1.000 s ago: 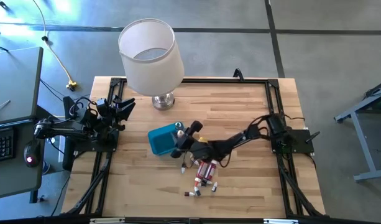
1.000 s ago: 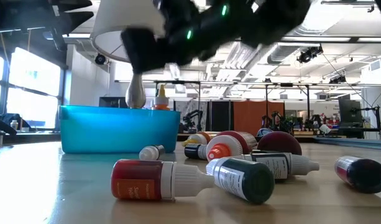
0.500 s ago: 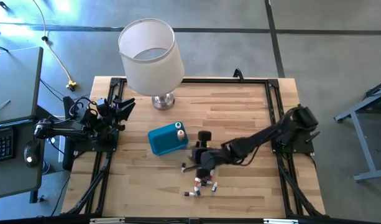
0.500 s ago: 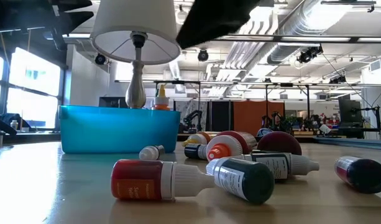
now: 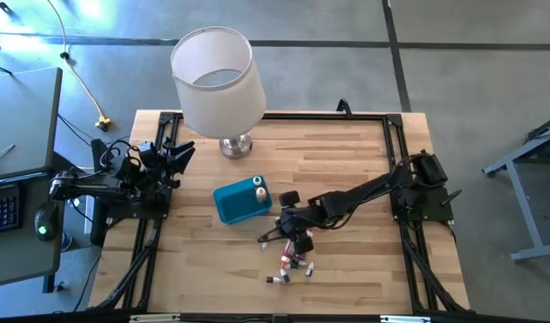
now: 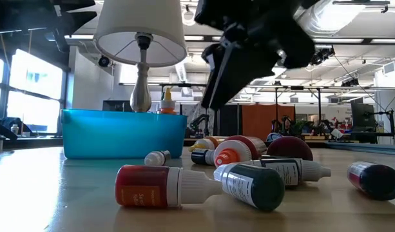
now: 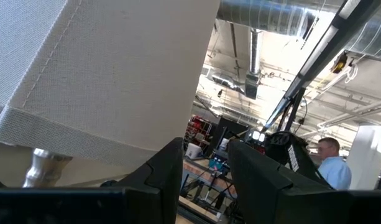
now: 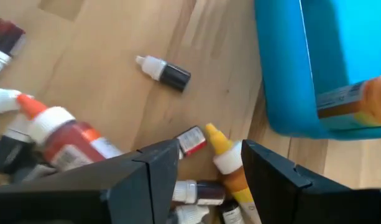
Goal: Pick & Place food coloring
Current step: Put the large yellow food coloring bottle into the blue bin
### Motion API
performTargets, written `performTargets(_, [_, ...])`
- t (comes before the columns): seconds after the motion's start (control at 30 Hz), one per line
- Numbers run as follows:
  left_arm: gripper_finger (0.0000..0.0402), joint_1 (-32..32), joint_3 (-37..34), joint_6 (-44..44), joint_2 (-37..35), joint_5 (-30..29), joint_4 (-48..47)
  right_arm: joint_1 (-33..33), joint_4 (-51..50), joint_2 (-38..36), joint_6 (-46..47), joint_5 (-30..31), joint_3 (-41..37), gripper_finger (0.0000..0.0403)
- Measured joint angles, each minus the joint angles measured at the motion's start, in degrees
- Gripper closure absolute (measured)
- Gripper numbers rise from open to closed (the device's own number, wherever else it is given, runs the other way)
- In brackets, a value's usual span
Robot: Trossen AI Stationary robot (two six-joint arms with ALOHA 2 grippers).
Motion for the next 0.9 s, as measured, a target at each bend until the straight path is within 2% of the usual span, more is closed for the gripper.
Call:
performTargets(0.23, [0.0273, 0.00, 0.00, 0.00, 0.00, 0.00, 0.05, -3.47, 0.13, 2.92, -4.31, -5.24, 0.00, 0.0234])
performTargets(0.53, [0.0273, 0.00, 0.00, 0.00, 0.00, -0.11, 0.13, -6.06, 0.95, 4.50, -12.15, -5.07, 0.02, 0.0234])
performTargets(0.9, [0.0273, 0.00, 0.02, 0.20, 0.01, -0.39, 0.42, -7.75, 1.86, 8.96, -14.54, -9.04, 0.15, 0.0234])
